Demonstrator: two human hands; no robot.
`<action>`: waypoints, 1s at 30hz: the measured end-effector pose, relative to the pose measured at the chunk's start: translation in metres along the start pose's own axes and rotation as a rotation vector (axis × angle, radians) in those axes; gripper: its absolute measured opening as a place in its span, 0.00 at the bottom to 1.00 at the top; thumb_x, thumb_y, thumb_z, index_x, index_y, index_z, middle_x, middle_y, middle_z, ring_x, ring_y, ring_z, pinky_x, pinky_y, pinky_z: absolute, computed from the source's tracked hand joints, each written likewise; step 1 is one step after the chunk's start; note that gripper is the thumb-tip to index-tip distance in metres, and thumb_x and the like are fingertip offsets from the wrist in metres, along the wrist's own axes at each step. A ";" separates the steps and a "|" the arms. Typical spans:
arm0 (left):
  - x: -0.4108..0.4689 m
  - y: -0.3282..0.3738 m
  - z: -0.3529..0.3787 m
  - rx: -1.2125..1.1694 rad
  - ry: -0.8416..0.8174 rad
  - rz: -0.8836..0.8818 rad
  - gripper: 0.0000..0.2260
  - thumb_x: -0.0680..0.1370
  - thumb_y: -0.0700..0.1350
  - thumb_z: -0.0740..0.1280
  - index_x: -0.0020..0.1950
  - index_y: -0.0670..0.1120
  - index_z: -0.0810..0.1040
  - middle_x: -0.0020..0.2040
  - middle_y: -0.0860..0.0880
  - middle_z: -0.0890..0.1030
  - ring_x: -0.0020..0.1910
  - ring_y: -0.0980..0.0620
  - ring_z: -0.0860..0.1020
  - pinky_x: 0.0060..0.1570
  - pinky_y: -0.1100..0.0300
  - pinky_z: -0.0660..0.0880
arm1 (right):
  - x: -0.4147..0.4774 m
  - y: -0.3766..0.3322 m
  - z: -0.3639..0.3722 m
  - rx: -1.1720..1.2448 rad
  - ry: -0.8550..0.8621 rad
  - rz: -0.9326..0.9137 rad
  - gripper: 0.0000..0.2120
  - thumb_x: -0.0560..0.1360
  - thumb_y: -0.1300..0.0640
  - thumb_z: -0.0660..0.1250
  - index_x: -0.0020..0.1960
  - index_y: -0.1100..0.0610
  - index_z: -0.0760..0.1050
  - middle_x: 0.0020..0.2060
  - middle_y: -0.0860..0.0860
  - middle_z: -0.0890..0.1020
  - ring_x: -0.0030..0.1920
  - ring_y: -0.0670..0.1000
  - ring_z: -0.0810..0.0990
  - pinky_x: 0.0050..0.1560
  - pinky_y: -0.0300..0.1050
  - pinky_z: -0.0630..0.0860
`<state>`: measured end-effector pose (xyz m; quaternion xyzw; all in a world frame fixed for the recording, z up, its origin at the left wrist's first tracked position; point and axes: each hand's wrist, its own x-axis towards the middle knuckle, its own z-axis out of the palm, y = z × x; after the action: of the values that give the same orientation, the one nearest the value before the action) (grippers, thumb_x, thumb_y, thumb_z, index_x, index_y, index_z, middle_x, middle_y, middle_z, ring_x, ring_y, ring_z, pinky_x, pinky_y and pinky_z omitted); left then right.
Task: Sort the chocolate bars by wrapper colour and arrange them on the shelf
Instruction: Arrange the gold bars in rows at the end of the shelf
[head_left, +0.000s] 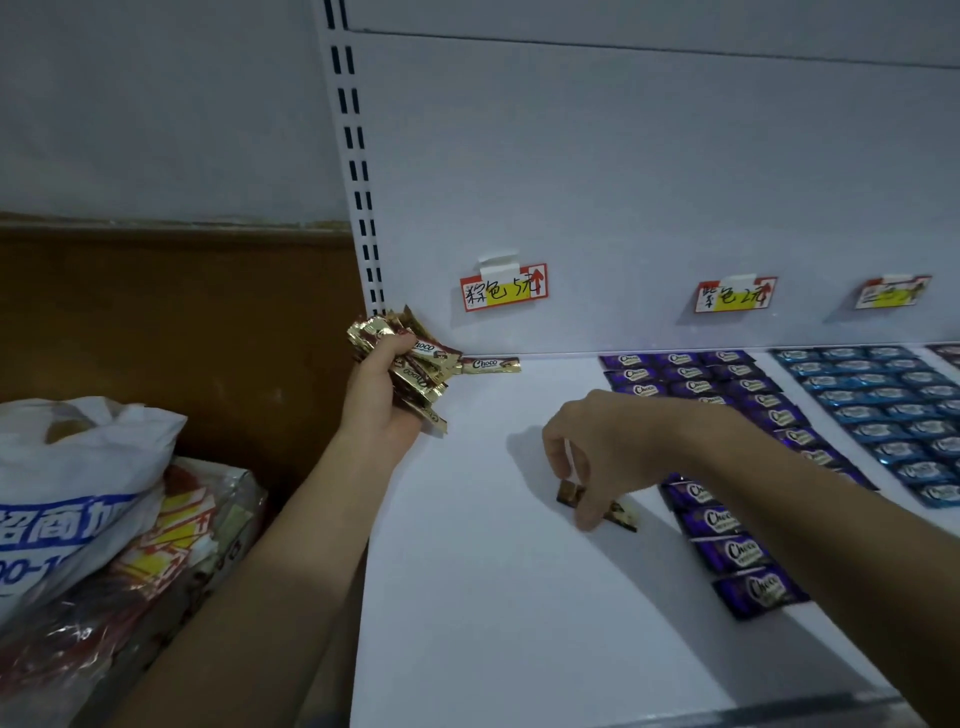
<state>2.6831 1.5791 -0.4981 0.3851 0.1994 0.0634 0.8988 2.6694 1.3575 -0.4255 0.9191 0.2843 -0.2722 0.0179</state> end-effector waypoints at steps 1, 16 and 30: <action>-0.001 0.000 0.000 -0.001 0.000 0.002 0.03 0.77 0.40 0.68 0.46 0.47 0.81 0.36 0.51 0.84 0.33 0.54 0.82 0.36 0.59 0.77 | 0.000 -0.002 0.003 -0.005 0.019 0.000 0.20 0.64 0.48 0.82 0.50 0.49 0.77 0.41 0.42 0.79 0.41 0.42 0.77 0.44 0.45 0.80; -0.005 -0.004 -0.005 -0.016 -0.019 -0.011 0.21 0.74 0.40 0.71 0.68 0.43 0.78 0.51 0.46 0.85 0.41 0.49 0.85 0.36 0.55 0.80 | 0.048 0.000 0.018 0.071 0.611 -0.076 0.14 0.78 0.60 0.62 0.59 0.51 0.81 0.55 0.49 0.82 0.54 0.51 0.78 0.53 0.44 0.74; 0.001 -0.005 -0.008 -0.006 -0.048 0.012 0.15 0.76 0.40 0.69 0.63 0.44 0.78 0.41 0.48 0.84 0.35 0.51 0.83 0.32 0.58 0.79 | 0.077 0.003 0.041 -0.140 0.510 0.331 0.21 0.77 0.59 0.57 0.70 0.57 0.66 0.65 0.54 0.69 0.67 0.57 0.67 0.59 0.59 0.70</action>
<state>2.6811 1.5807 -0.5071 0.3849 0.1752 0.0602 0.9042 2.7041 1.3871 -0.4996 0.9881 0.1439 -0.0059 0.0532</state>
